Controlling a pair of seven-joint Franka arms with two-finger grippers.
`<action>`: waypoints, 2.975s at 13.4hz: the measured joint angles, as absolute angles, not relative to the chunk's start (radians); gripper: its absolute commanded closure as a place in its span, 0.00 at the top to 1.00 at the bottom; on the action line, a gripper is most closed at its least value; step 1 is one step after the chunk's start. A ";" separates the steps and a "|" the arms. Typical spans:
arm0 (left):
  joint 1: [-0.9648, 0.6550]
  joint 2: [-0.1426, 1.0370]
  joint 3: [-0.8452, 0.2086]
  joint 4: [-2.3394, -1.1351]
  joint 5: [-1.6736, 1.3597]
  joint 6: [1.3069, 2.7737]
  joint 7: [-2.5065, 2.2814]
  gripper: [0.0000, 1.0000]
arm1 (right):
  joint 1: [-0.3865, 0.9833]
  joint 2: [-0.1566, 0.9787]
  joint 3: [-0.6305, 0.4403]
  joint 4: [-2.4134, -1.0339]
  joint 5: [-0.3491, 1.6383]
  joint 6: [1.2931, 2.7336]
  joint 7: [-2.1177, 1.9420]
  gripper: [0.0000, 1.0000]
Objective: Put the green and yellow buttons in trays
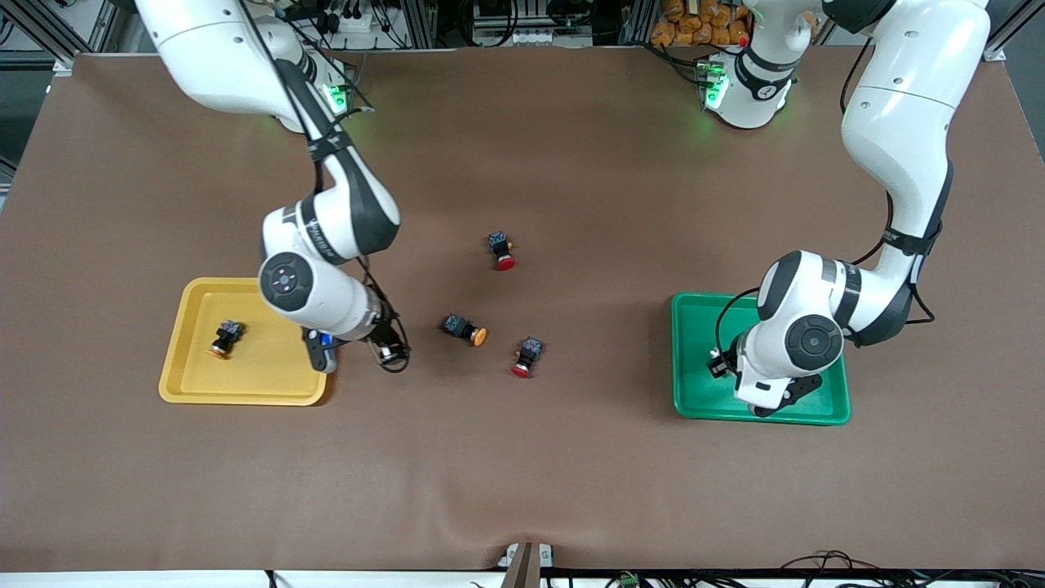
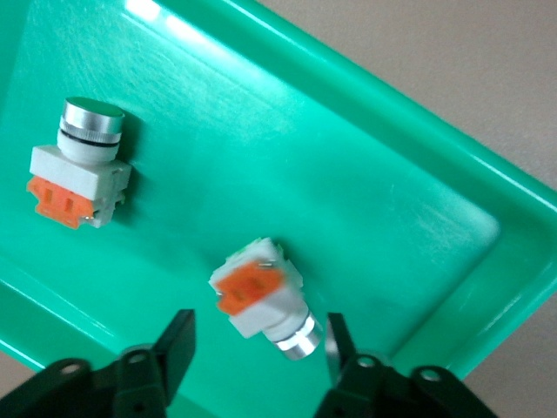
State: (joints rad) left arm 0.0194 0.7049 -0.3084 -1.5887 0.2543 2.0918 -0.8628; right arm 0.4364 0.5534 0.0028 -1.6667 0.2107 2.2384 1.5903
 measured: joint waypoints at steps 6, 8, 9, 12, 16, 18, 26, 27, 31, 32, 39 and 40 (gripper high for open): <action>0.022 0.603 -0.311 -1.555 0.254 2.093 -0.858 1.00 | 0.557 0.645 -0.001 -1.665 0.211 2.312 1.771 0.68; 0.031 0.549 -0.311 -1.555 0.254 2.081 -0.842 1.00 | 0.564 0.660 -0.001 -1.664 0.211 2.312 1.790 0.67; 0.038 0.528 -0.311 -1.555 0.254 2.080 -0.825 1.00 | 0.566 0.667 -0.001 -1.665 0.211 2.312 1.794 0.67; 0.048 0.503 -0.311 -1.533 0.254 2.076 -0.773 1.00 | 0.571 0.693 -0.005 -1.665 0.211 2.331 1.796 0.66; 0.055 0.502 -0.310 -1.453 0.254 2.003 -0.690 1.00 | 0.572 0.717 -0.006 -1.665 0.210 2.363 1.796 0.39; 0.059 0.503 -0.307 -1.437 0.254 1.995 -0.663 1.00 | 0.575 0.718 -0.006 -1.662 0.204 2.368 1.796 0.15; 0.101 0.456 -0.322 -1.413 0.254 1.893 -0.613 1.00 | 0.544 0.698 -0.048 -1.633 0.190 2.285 1.679 0.02; 0.101 0.443 -0.324 -1.413 0.253 1.873 -0.603 1.00 | 0.517 0.680 -0.052 -1.627 0.190 2.241 1.630 0.02; 0.102 0.411 -0.324 -1.410 0.225 1.843 -0.587 1.00 | 0.379 0.604 -0.060 -1.621 0.179 2.044 1.389 0.03; 0.102 0.408 -0.322 -1.407 0.223 1.837 -0.576 1.00 | 0.336 0.595 -0.061 -1.621 0.173 2.017 1.321 0.04; 0.137 0.407 -0.314 -1.397 0.221 1.828 -0.445 1.00 | 0.108 0.593 -0.062 -1.642 0.138 1.998 0.913 0.10; 0.139 0.406 -0.314 -1.394 0.221 1.826 -0.438 1.00 | 0.088 0.594 -0.062 -1.645 0.138 1.999 0.872 0.12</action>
